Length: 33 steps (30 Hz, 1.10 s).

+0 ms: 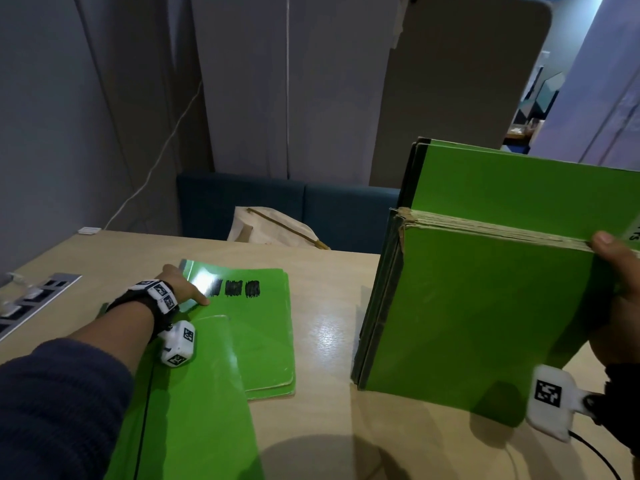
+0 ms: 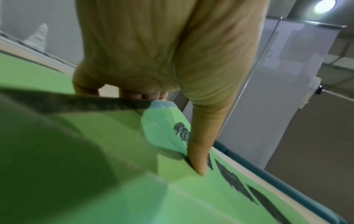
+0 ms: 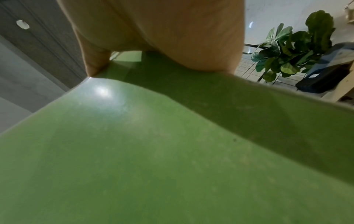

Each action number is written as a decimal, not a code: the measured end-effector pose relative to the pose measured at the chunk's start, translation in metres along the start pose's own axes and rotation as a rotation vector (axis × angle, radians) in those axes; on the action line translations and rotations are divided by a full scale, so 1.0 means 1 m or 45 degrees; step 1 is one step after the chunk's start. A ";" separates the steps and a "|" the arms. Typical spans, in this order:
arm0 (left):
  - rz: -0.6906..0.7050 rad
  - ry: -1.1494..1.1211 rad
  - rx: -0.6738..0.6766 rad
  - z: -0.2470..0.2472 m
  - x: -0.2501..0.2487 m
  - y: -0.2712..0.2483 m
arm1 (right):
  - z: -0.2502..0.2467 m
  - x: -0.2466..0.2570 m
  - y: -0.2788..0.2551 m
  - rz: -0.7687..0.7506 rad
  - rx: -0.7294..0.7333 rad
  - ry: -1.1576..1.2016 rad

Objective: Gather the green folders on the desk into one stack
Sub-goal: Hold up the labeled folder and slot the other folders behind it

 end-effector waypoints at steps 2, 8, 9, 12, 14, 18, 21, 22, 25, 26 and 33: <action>0.104 -0.130 -0.061 -0.008 -0.011 -0.003 | 0.003 0.006 -0.004 -0.028 -0.004 0.015; 0.673 -0.718 -0.278 -0.088 -0.082 -0.046 | 0.006 0.013 -0.010 -0.039 -0.032 0.051; 0.788 -0.830 -0.300 -0.106 -0.093 -0.060 | 0.008 0.015 -0.011 -0.043 -0.028 0.055; 1.092 -1.049 -0.412 -0.161 -0.112 -0.105 | 0.014 0.018 -0.015 -0.051 -0.018 0.044; 1.262 -1.119 -0.434 -0.190 -0.116 -0.135 | 0.018 0.023 -0.019 -0.069 -0.041 0.030; 1.358 -1.291 -0.444 -0.217 -0.115 -0.153 | 0.028 0.033 -0.027 -0.126 -0.045 0.064; 1.318 -1.441 -0.153 -0.202 -0.120 -0.156 | 0.030 0.036 -0.029 -0.124 -0.044 0.061; 1.340 -1.424 -0.156 -0.191 -0.124 -0.172 | 0.029 0.036 -0.028 -0.123 -0.051 0.071; 1.464 -1.398 -0.046 -0.136 -0.142 -0.221 | 0.028 0.036 -0.029 -0.135 -0.061 0.078; 1.486 -1.400 0.030 -0.112 -0.149 -0.237 | 0.028 0.036 -0.029 -0.135 -0.067 0.069; 1.366 -1.290 0.239 0.031 -0.168 -0.287 | 0.026 0.039 -0.029 -0.136 -0.120 0.048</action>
Point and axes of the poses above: each hand's wrist, its own y-axis towards the middle knuckle, its own z-axis out of the palm, x = y × z, the point moved 6 cm from there along y, towards the middle knuckle
